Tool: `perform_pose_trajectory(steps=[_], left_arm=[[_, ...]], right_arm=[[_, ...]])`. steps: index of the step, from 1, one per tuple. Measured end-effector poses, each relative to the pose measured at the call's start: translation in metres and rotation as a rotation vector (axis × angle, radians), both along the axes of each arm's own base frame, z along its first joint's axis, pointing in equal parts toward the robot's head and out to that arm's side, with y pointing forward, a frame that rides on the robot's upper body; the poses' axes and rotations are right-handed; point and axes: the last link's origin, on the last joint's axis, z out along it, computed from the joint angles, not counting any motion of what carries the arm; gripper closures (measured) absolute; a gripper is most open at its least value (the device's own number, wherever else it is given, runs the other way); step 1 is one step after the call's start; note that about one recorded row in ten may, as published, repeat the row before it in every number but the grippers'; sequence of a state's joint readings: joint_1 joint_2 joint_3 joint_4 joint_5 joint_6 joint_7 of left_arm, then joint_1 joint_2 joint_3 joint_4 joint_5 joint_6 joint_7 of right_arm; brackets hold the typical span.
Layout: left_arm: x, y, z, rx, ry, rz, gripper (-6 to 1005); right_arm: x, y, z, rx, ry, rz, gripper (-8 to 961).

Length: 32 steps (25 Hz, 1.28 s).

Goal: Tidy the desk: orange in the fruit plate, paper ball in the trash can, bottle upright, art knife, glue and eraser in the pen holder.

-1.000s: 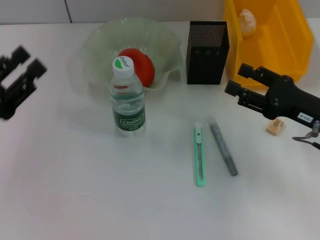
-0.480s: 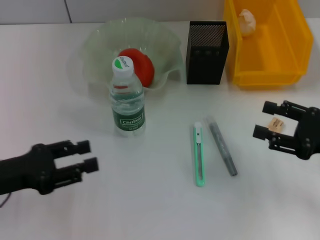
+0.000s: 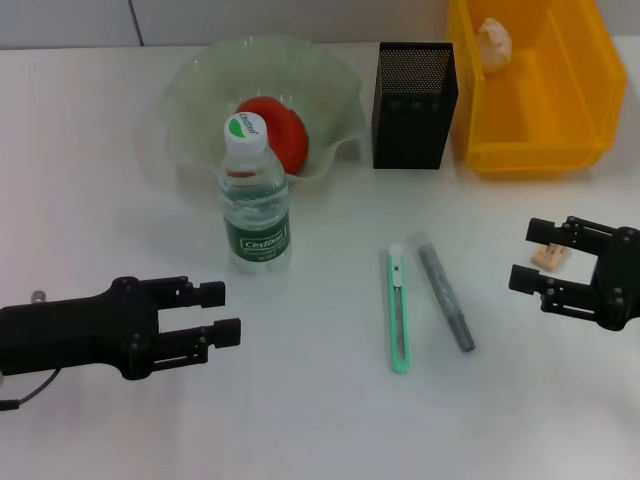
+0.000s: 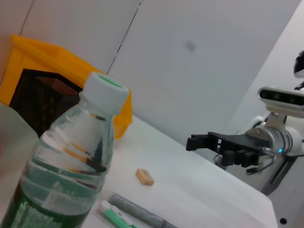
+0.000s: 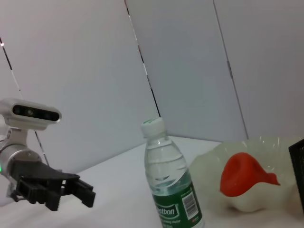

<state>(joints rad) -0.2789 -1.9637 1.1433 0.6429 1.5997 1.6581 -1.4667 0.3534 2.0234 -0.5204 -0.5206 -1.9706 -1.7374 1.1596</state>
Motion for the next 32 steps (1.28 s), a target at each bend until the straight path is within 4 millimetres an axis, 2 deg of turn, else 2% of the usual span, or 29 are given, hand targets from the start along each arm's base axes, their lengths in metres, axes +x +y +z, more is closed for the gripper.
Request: perform_pose_trajectory(steps=[9,14,20,25,27,28,29,32], left_arm=[[-0.003,0.000,0.003,0.062,-0.006,-0.012,396],[-0.002,0.000,0.004,0.067,-0.007,-0.020,396],[-0.005,-0.001,0.010,0.115,-0.006,-0.061,396],[-0.008,-0.001,0.018,0.173,-0.013,-0.073,396],[-0.009,0.000,0.021,0.188,-0.014,-0.071,396],[-0.010,0.000,0.021,0.192,-0.014,-0.071,396],[-0.010,-0.001,0.022,0.192,-0.013,-0.070,396],[-0.012,0.000,0.024,0.204,-0.015,-0.057,396]], right_arm=[[-0.009,0.009,0.007,-0.070,-0.016,-0.017,292],[-0.019,0.016,0.022,-0.154,-0.005,-0.066,296],[-0.034,0.032,0.035,-0.322,-0.133,-0.191,302],[-0.065,0.048,0.040,-0.397,-0.333,-0.262,306],[-0.086,0.056,0.042,-0.401,-0.420,-0.289,308],[-0.108,0.064,0.042,-0.400,-0.513,-0.324,309],[-0.108,0.064,0.042,-0.400,-0.513,-0.324,310],[-0.139,0.073,0.041,-0.371,-0.624,-0.415,312]])
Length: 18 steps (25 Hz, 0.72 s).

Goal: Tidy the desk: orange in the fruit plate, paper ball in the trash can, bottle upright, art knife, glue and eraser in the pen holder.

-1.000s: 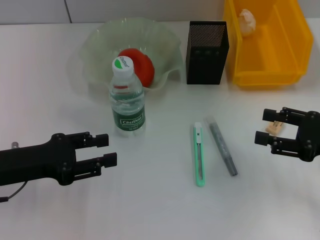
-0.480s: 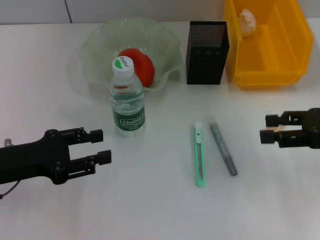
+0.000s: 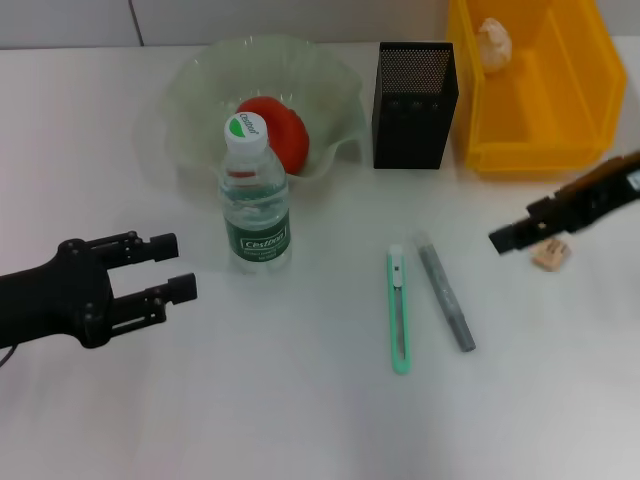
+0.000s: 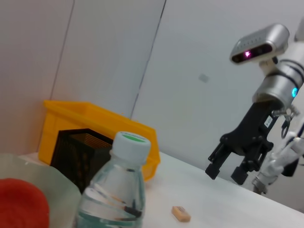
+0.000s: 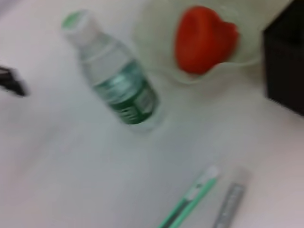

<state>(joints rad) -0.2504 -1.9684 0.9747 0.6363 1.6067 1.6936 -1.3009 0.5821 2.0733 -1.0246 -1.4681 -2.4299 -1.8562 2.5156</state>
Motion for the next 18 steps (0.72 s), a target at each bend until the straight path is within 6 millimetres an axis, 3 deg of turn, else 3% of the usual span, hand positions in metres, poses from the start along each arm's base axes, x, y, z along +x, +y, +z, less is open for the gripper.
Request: perform_pose_trajectory(steps=[1,2,6,12,18], left_arm=[[-0.001,0.001,0.001,0.012,-0.006,0.011,396],[-0.001,0.001,0.001,0.012,-0.006,0.011,396],[-0.001,0.001,0.001,0.019,-0.009,0.016,396],[-0.003,0.002,0.001,0.031,0.000,0.025,396],[-0.002,0.005,0.001,0.039,0.004,0.026,396]], right_arm=[[-0.019,0.004,-0.004,0.020,-0.057,-0.024,313],[-0.019,0.004,-0.004,0.020,-0.057,-0.024,314],[-0.056,0.008,-0.025,0.019,-0.184,-0.009,318],[-0.072,0.008,-0.054,0.037,-0.258,0.009,323],[-0.070,0.004,-0.078,-0.038,-0.196,-0.028,328]])
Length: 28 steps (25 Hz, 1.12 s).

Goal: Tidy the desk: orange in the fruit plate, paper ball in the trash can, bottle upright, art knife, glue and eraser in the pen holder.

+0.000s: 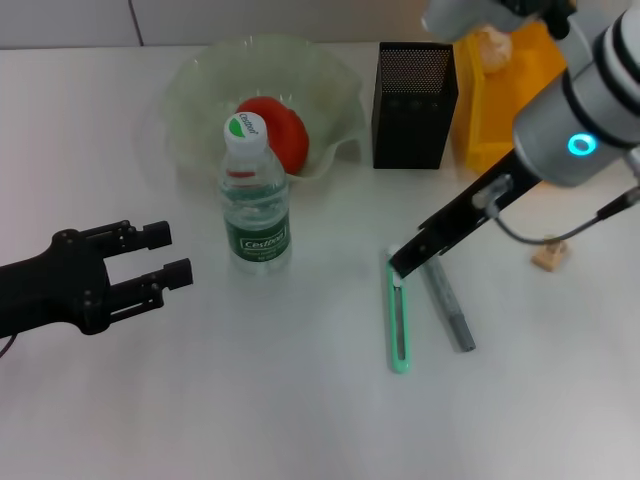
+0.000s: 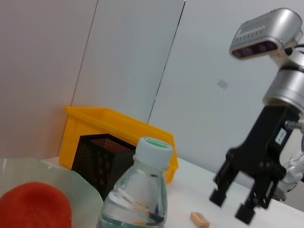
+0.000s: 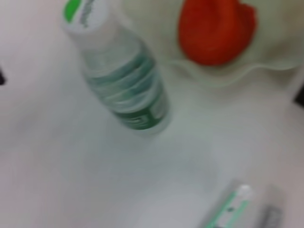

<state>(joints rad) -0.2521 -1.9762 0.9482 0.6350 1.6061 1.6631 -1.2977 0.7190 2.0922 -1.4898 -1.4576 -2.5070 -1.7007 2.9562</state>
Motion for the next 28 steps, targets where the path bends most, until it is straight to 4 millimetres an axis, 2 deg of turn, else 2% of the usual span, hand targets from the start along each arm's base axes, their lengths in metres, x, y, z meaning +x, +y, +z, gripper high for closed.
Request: perform_pose_trajectory(steps=[8,18,28], left_arm=[[0.001,0.004,0.002,0.011,0.000,-0.003,396],[0.009,0.008,-0.007,0.019,-0.010,-0.023,396],[0.007,0.006,-0.012,0.022,-0.013,-0.013,396]], right_arm=[[0.020,0.003,-0.024,-0.030,-0.022,-0.048,336],[0.024,0.013,-0.043,-0.023,-0.047,-0.003,345],[0.031,0.028,-0.054,0.006,-0.055,0.048,354]])
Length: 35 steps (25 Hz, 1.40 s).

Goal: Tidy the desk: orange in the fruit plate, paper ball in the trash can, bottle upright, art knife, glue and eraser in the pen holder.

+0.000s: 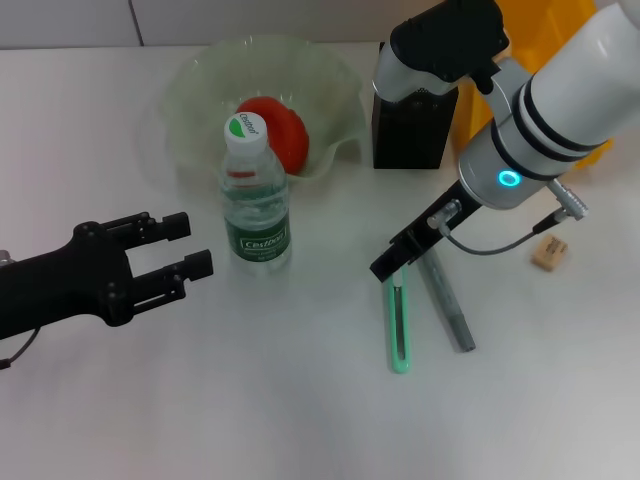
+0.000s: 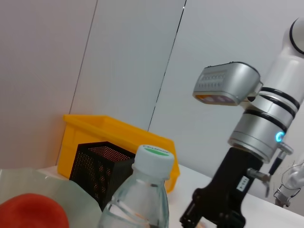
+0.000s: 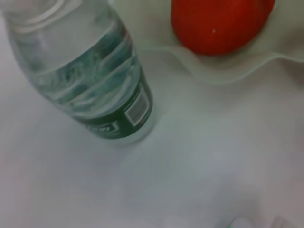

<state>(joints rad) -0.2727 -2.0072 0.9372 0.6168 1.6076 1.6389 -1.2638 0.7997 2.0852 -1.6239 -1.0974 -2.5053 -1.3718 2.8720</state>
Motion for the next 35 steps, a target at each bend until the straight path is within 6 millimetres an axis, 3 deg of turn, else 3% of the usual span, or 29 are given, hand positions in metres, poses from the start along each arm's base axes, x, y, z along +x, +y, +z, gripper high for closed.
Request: perform_pose_trajectory(steps=[10,25,35], left_arm=[[-0.002,-0.002,-0.005,0.010,0.003,0.007,396],[-0.003,0.001,-0.006,0.018,0.011,0.018,396],[0.000,0.002,-0.007,0.013,0.010,0.011,396]], right_arm=[[-0.001,0.010,-0.007,0.009,-0.012,0.033,363],[0.002,0.008,-0.017,-0.012,-0.040,0.056,376],[0.005,0.008,-0.017,-0.008,-0.038,0.047,451]])
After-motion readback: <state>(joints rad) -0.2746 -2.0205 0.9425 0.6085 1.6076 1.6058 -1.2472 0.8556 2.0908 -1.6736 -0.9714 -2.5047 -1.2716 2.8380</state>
